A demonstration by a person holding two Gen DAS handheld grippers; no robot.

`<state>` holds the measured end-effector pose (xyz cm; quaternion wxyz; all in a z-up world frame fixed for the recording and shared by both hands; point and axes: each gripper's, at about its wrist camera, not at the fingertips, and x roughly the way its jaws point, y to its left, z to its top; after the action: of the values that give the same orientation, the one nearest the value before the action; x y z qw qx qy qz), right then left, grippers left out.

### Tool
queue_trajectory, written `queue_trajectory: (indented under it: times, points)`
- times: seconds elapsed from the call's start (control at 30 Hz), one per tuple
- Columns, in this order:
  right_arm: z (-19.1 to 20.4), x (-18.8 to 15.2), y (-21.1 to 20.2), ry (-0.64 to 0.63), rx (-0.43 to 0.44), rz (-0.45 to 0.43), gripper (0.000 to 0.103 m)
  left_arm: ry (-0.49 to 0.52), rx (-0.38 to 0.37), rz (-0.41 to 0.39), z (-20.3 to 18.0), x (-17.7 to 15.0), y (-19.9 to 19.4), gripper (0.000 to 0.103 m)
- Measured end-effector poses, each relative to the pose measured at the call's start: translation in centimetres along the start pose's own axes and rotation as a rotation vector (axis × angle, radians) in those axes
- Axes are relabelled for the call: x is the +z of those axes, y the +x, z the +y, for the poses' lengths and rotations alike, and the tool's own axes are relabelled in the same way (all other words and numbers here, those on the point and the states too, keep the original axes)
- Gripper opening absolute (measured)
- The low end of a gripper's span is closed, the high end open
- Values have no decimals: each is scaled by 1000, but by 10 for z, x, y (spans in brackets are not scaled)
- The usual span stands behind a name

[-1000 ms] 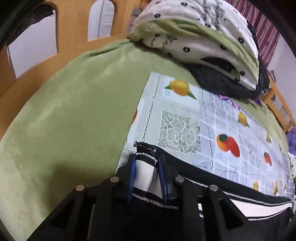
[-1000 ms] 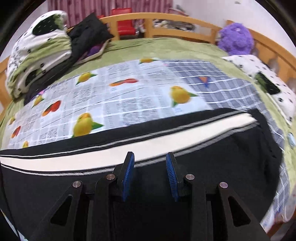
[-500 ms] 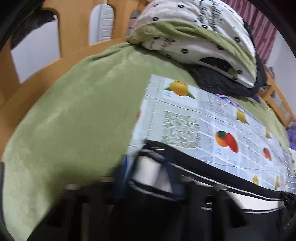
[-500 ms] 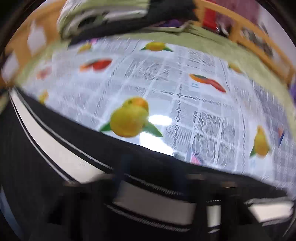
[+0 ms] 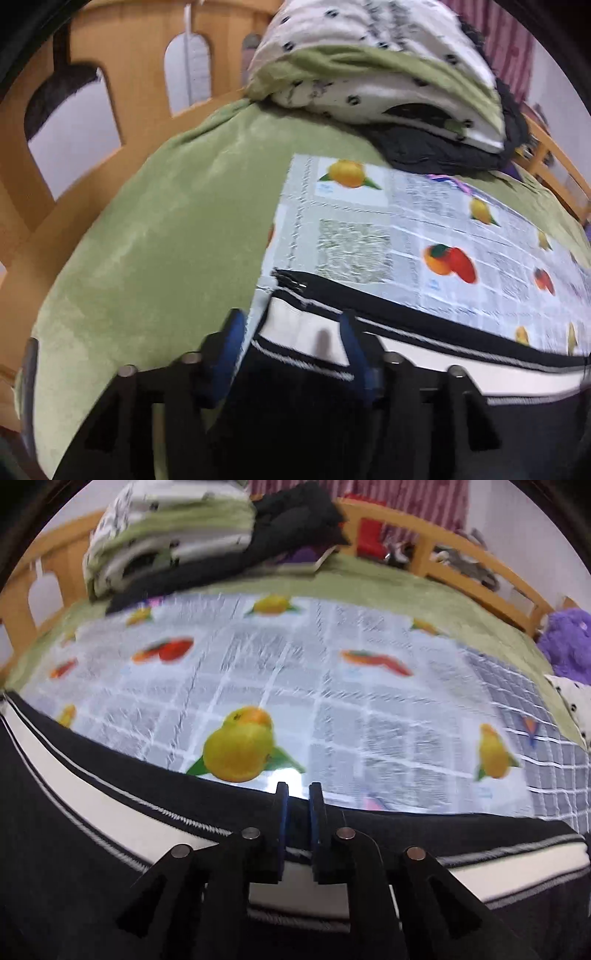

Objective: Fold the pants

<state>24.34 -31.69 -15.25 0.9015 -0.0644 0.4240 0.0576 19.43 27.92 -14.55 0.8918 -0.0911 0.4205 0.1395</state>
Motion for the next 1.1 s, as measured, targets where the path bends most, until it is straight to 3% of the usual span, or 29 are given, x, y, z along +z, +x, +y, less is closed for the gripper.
queue_trajectory:
  times: [0.07,0.17,0.27,0.37,0.43,0.5,0.53,0.7,0.87,0.97,1.1]
  points:
    - [-30,-6,-18,72,-48,-44,43,26,-16,-17,-5,-4,-12,59]
    - [-73,-17,-19,152,-142,-15,45,12,-101,-23,-14,-11,-22,62]
    - [-105,-33,19,172,-223,142,43,-10,-202,10,-31,-16,-16,63]
    - [-113,-32,29,173,-204,116,43,5,-173,53,-52,-22,0,63]
    - [-113,-28,32,207,-226,126,44,11,-170,76,-60,-26,11,63]
    - [-107,-29,32,184,-257,112,44,1,-128,164,-63,-33,33,62]
    - [-106,-31,30,182,-261,105,44,-2,-119,159,-63,-35,35,62]
    - [-111,-33,12,265,-188,113,45,3,-99,173,-61,-43,20,60]
    - [-92,-44,-25,275,-198,57,45,17,-89,154,-56,-59,-4,58]
    - [-81,-50,-51,307,-174,11,45,13,-107,161,-54,-65,-16,58]
    - [-65,-54,-75,353,-69,34,45,-32,-181,166,-46,-79,-41,56]
